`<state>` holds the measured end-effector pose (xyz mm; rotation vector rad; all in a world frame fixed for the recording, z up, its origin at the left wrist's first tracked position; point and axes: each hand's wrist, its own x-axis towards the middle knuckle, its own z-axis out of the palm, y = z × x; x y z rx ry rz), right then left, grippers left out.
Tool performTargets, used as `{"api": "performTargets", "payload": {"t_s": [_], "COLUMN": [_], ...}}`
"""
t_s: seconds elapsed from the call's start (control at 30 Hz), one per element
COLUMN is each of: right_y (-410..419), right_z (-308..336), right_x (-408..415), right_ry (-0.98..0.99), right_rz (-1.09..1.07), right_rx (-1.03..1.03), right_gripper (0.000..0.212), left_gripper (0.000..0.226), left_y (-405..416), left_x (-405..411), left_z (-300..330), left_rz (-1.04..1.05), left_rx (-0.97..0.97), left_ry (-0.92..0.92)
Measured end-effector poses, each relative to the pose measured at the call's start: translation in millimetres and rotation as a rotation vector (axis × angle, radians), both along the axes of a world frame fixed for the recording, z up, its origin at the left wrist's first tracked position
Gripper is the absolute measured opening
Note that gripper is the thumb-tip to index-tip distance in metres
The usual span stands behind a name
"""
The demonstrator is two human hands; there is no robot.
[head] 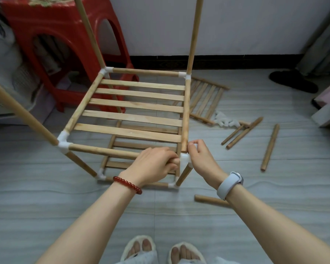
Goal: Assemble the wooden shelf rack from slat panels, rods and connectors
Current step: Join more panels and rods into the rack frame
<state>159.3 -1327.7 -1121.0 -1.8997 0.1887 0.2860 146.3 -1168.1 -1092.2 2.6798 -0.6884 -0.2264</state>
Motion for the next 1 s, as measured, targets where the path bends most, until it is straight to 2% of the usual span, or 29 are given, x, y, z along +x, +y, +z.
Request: {"api": "performTargets", "payload": {"t_s": [0.2,0.4,0.5,0.63,0.87,0.93,1.0], "right_y": [12.2,14.3,16.8,20.8,27.0,28.1,26.0], "right_z": [2.5,4.2,2.4,1.7,3.6,2.0,1.6], "right_x": [-11.9,-16.5,-17.2,-19.1,-16.9,-15.1,-12.2], "right_ry": [-0.025,-0.069,-0.063,-0.073,-0.017,0.036,0.108], "right_rz": [0.015,-0.014,-0.016,-0.010,-0.033,-0.044,-0.064], "right_rx": [-0.018,0.049,0.041,0.042,0.072,0.118,0.191], "right_gripper": [0.018,0.014,0.023,0.030,0.035,0.041,0.049], "left_gripper": [0.030,0.013,0.011,0.017,0.017,0.023,0.042], "left_y": [1.9,7.9,11.0,15.7,12.6,14.2,13.4], "left_x": [-1.8,-7.2,-8.8,-4.8,-2.7,-3.5,-5.5], "left_z": [-8.6,-11.3,-11.5,-6.3,-4.0,-3.1,-3.2], "left_rz": [0.025,0.029,0.034,0.053,-0.006,-0.007,0.017], "left_rx": [-0.025,-0.028,-0.029,-0.066,-0.038,-0.063,-0.082], "left_ry": [-0.023,-0.050,-0.063,-0.105,-0.038,-0.015,-0.016]}}
